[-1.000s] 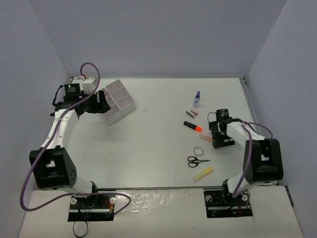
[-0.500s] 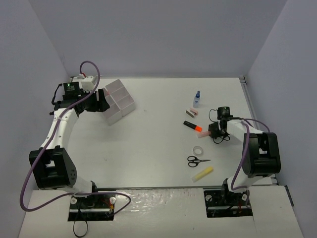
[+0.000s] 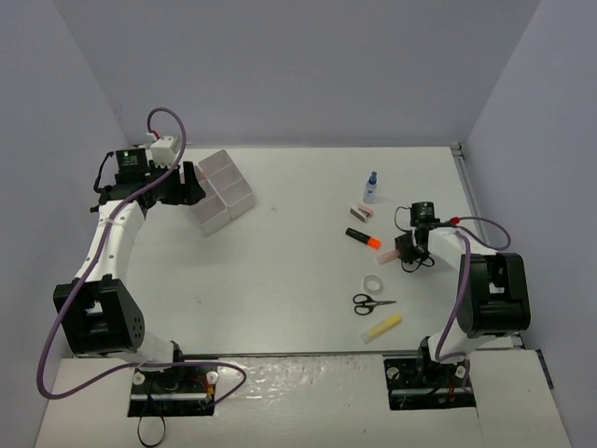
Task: Sort the stationery into containers
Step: Pick up the stationery from the corner of the board, then place the stationery in the storage box.
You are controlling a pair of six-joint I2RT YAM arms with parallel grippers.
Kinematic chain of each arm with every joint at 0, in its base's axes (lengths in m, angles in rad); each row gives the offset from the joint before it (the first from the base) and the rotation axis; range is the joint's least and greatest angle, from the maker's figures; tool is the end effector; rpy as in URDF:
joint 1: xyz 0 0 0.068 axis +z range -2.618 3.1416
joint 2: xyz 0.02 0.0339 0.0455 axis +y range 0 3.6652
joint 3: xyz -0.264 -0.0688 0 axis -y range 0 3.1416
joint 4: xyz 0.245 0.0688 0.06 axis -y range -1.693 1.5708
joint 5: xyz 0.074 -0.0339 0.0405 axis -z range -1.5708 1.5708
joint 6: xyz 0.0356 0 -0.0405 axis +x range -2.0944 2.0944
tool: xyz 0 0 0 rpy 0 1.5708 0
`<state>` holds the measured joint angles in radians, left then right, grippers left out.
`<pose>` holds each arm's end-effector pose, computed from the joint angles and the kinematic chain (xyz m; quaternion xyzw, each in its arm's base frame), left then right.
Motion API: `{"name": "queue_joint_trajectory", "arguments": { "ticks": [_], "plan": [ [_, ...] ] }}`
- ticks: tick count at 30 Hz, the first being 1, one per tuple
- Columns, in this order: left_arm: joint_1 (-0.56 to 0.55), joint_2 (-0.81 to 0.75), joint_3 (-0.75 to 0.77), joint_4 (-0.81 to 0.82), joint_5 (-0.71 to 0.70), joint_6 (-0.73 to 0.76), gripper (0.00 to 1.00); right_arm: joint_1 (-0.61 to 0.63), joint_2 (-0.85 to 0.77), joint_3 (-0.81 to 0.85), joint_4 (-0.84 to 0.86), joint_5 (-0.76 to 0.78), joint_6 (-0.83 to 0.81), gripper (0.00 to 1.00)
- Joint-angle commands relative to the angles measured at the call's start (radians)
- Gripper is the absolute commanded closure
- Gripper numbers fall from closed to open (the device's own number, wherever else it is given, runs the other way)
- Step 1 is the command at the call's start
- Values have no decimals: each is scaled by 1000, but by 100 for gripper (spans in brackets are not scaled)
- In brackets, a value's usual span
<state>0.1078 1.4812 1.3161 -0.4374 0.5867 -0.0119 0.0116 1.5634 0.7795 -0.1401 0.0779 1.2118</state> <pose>0.3335 0.0163 0.3366 0.0837 0.8538 -0.2343 0.4573 0.2999 0.0007 0.1596 0.5453 0.7749 0.1521 0.2812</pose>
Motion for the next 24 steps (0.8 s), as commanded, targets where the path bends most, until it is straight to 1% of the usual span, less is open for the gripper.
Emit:
{"name": "queue_joint_trajectory", "arguments": {
  "ticks": [1, 6, 9, 15, 19, 24],
  "plan": [
    [9, -45, 48, 12, 19, 10, 40, -7, -100, -23, -7, 110, -104, 100],
    [8, -31, 59, 16, 37, 10, 40, -2, -215, -20, 41, 157, -199, 100],
    [10, -3, 107, -36, 28, 10, 40, 14, -245, 15, 51, 183, -283, 100],
    [19, -25, 89, -21, 15, 10, 40, 145, -346, 36, 85, 372, -391, 100],
    [41, -12, 140, -70, 16, 0, 40, 177, -381, 117, 86, 368, -496, 100],
    [49, -31, 118, -56, 12, 6, 40, 189, -397, 172, 89, 404, -551, 100]
  ]
}}
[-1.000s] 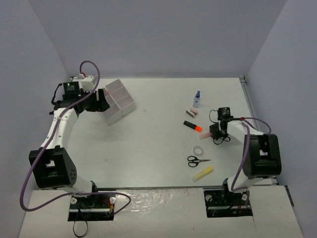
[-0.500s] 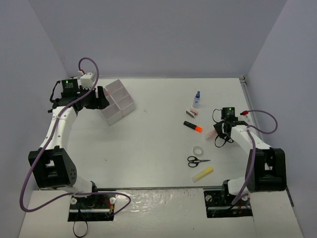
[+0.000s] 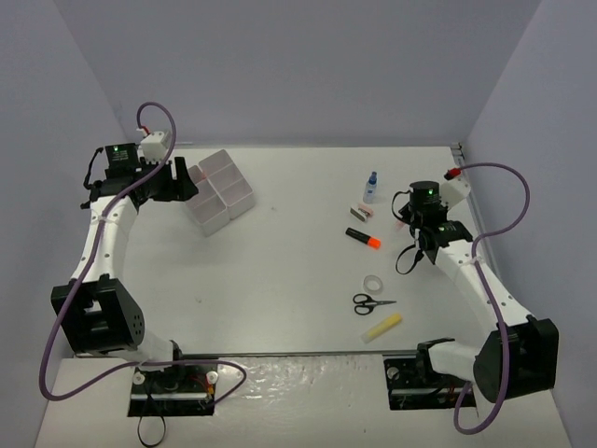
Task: Sort the stationery into containers
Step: Place the stationery in the storage box.
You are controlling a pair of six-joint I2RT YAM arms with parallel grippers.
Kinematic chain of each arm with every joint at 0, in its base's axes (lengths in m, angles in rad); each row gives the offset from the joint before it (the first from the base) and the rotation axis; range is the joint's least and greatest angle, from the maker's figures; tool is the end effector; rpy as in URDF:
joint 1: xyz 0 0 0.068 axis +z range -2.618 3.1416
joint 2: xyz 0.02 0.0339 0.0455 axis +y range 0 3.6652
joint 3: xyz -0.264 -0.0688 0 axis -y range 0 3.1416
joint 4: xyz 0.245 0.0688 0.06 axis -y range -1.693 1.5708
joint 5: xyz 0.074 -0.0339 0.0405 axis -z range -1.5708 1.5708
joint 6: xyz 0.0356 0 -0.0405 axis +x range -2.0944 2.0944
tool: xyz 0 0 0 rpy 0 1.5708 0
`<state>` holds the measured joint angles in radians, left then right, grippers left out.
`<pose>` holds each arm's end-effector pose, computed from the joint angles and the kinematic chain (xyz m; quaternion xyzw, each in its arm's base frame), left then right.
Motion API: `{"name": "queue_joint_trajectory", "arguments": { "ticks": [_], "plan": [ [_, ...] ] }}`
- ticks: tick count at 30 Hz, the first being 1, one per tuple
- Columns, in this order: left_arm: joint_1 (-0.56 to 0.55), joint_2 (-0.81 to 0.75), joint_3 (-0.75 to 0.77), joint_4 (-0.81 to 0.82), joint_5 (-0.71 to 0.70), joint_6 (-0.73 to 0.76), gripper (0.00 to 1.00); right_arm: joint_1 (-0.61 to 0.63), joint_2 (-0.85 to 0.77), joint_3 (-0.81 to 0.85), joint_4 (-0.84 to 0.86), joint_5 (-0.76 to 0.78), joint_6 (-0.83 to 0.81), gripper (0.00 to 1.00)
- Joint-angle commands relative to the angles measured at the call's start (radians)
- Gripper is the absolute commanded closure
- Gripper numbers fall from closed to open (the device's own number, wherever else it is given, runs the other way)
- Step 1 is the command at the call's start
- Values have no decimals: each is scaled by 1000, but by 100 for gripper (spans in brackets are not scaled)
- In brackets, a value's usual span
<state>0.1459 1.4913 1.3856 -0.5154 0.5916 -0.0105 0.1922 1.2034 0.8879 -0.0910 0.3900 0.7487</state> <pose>0.3326 0.0288 0.3502 0.0664 0.8585 -0.2291 0.4539 0.2724 0.0392 0.2986 0.3275 0.7587 0.1002 0.5542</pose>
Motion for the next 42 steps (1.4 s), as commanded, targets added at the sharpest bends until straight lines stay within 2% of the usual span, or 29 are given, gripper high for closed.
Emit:
{"name": "queue_joint_trajectory", "arguments": {
  "ticks": [1, 7, 10, 13, 17, 19, 22, 27, 31, 38, 42],
  "plan": [
    [11, -43, 46, 27, 16, 3, 40, 9, -39, 69, 40, 86, -100, 100],
    [11, -49, 72, 6, 110, 38, 40, 39, -71, 133, 79, -4, -311, 100],
    [9, -51, 85, 11, 226, 38, 40, 67, -90, 166, 141, -117, -402, 100],
    [3, -60, 76, 30, 368, 39, 40, 111, -79, 207, 194, -230, -422, 100],
    [-22, -75, 71, 38, 464, 40, 39, 217, 1, 289, 302, -266, -387, 100],
    [-43, -79, 81, 39, 485, 31, 39, 311, 68, 344, 363, -245, -389, 100],
    [-73, -87, 93, 56, 519, 21, 33, 425, 209, 432, 431, -247, -388, 100],
    [-134, -100, 129, 72, 521, -20, 24, 536, 391, 607, 521, -312, -318, 100],
    [-135, -102, 158, 63, 492, -3, 15, 589, 502, 708, 535, -331, -286, 100],
    [-214, -98, 138, 68, 404, 69, 14, 636, 589, 754, 571, -354, -223, 100],
    [-234, -98, 116, 72, 306, 122, 18, 638, 588, 744, 605, -359, -176, 100]
  ]
}}
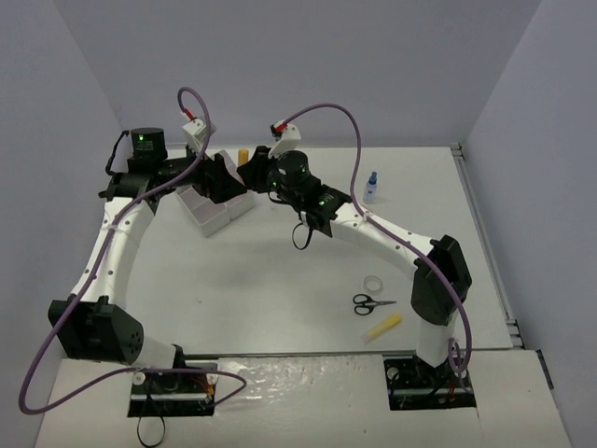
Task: Sort the stationery into containers
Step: Place the stationery in the storage box.
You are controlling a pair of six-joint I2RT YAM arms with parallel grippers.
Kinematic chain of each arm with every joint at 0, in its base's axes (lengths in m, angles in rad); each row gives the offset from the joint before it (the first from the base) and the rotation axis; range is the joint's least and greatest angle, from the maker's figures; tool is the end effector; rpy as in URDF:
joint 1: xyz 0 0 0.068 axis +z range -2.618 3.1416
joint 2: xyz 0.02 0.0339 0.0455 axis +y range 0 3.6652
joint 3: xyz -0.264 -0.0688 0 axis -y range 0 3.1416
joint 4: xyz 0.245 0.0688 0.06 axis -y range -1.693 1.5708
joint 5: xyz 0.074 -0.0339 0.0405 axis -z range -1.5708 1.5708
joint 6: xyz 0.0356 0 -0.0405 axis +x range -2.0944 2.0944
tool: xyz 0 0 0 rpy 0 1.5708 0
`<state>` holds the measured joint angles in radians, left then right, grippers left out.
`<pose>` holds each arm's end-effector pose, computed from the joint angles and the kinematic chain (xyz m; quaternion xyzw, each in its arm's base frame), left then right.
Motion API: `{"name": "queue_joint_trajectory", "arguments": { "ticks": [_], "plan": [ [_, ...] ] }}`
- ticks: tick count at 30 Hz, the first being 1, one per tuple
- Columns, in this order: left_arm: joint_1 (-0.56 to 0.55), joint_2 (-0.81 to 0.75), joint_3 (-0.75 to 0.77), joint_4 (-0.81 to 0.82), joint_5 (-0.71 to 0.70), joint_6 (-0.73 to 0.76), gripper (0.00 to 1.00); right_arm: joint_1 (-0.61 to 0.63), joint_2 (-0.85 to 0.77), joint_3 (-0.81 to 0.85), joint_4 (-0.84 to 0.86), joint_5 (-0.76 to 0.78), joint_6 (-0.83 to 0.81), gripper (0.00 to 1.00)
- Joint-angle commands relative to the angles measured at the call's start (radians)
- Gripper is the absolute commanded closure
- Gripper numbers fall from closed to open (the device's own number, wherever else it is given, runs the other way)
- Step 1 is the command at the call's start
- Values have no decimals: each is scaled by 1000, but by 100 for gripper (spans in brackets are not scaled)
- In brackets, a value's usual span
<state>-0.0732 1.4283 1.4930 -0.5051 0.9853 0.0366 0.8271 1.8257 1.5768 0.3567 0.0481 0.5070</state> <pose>0.3049 -0.0521 0.4106 0.2938 0.7290 -0.4080 0.4645 0.3044 0.3284 0.3786 -0.0888 0.6621 0.4476 0.5944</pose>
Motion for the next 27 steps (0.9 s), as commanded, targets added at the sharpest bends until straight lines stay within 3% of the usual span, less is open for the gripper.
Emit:
{"name": "queue_joint_trajectory", "arguments": {
  "ticks": [1, 9, 15, 23, 27],
  "plan": [
    [-16, -35, 7, 67, -110, 83, 21, 3, -34, 55, 161, -25, 76, 100],
    [-22, -35, -5, 103, -119, 91, 47, 1, -25, 54, 174, -37, 147, 100],
    [-21, -33, -19, 140, -177, 98, 47, 1, -19, 55, 196, -97, 198, 100],
    [-21, -26, -41, 247, -169, -7, 47, 0, -8, 44, 202, -108, 226, 100],
    [-22, -18, -56, 306, -160, -64, 62, 1, -3, 44, 207, -112, 232, 100]
  ]
}}
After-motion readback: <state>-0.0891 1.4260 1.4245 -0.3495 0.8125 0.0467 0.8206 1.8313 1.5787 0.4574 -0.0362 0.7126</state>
